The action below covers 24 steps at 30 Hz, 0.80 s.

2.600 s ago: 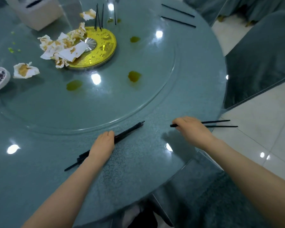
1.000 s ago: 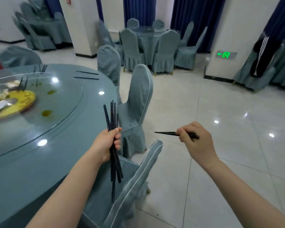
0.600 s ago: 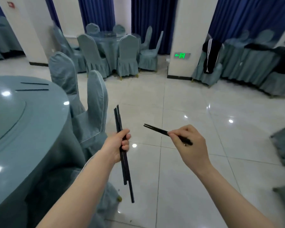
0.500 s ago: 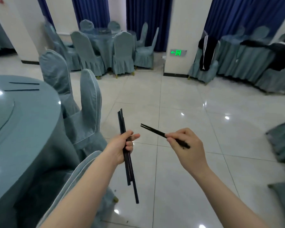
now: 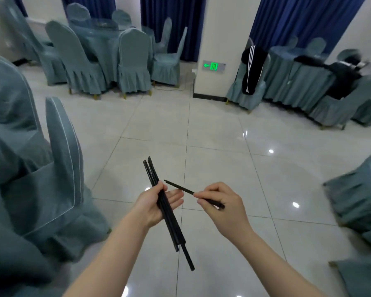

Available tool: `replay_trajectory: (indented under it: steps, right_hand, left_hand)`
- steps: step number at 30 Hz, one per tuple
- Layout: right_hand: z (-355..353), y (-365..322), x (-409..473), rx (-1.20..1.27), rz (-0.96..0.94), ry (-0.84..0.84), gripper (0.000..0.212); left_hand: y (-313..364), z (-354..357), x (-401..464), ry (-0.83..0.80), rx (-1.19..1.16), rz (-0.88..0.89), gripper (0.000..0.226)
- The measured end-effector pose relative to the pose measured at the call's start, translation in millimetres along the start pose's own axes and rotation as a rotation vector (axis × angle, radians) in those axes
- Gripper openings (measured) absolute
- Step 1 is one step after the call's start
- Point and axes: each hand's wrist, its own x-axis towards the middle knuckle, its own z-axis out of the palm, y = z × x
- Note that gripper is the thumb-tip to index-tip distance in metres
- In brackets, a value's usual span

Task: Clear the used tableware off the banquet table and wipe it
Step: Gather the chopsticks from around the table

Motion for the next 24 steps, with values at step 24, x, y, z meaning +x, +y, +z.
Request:
replay_trajectory:
  steps: [24]
  right_hand:
    - [172, 95, 501, 0.387, 0.385, -0.514, 0.021]
  left_hand:
    - [365, 21, 273, 0.318, -0.111, 0.367, 0.032]
